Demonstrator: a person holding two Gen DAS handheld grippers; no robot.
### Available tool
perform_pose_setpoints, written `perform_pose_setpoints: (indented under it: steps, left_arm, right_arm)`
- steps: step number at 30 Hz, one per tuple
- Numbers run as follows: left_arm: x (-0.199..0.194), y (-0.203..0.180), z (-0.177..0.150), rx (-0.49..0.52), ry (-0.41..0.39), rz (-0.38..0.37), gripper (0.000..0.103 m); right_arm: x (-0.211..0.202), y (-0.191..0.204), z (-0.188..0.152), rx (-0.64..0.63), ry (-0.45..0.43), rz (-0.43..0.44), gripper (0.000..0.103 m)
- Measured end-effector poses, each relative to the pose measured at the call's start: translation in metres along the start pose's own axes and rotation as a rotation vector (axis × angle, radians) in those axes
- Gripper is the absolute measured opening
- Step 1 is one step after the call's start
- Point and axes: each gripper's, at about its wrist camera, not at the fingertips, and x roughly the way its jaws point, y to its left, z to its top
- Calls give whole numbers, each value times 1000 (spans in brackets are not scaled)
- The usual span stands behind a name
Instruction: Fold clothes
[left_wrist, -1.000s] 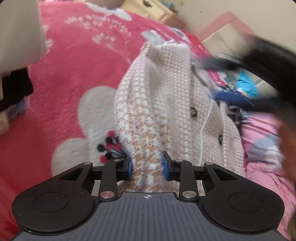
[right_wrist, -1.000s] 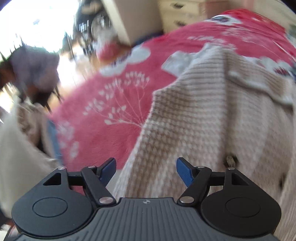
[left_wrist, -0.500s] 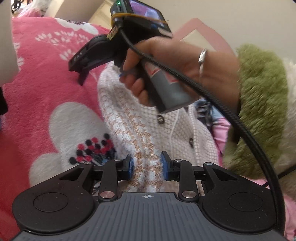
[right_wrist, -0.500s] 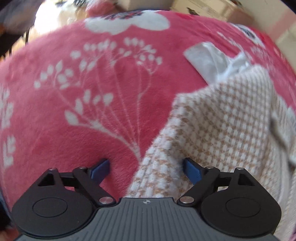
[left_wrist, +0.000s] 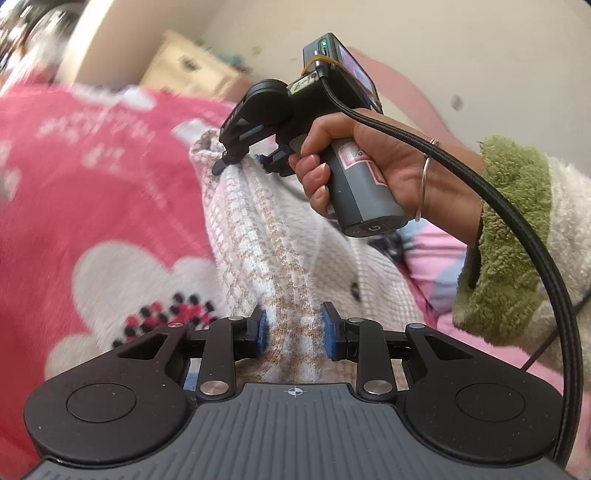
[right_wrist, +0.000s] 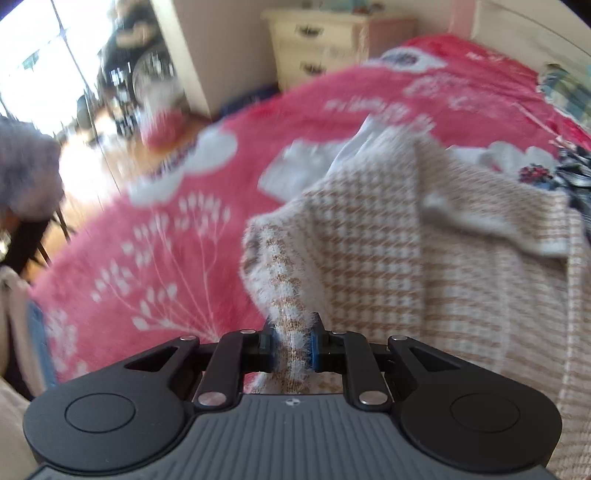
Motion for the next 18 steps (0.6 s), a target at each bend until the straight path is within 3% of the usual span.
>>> perform_pose_setpoints:
  steps: [4, 7, 12, 18]
  left_arm:
    - [-1, -31, -5, 184, 21, -4, 27]
    - [0, -49, -8, 253, 30, -41, 27]
    - [11, -77, -9, 294, 51, -124, 27]
    - [43, -111, -16, 314, 129, -194, 27]
  right_arm:
    - [-46, -44, -3, 91, -88, 41, 16]
    - [-74, -78, -10, 155, -154, 59, 16]
    - [-101, -138, -30, 252, -232, 72, 15]
    - [-107, -210, -53, 412, -253, 98, 15]
